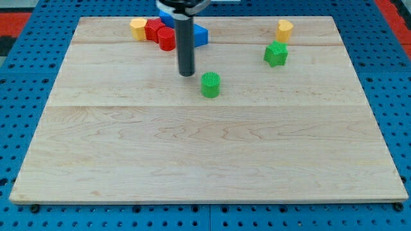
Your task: Move the green circle below the green star
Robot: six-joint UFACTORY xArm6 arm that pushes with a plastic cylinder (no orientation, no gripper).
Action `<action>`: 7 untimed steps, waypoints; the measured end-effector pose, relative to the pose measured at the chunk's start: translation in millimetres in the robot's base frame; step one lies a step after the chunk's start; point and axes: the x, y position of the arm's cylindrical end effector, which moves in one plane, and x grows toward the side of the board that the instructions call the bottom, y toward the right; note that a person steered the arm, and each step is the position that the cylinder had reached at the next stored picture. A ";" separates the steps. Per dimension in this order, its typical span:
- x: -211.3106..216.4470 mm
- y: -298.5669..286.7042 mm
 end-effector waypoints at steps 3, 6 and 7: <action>9.1 78.0; 47.0 104.4; 21.0 135.0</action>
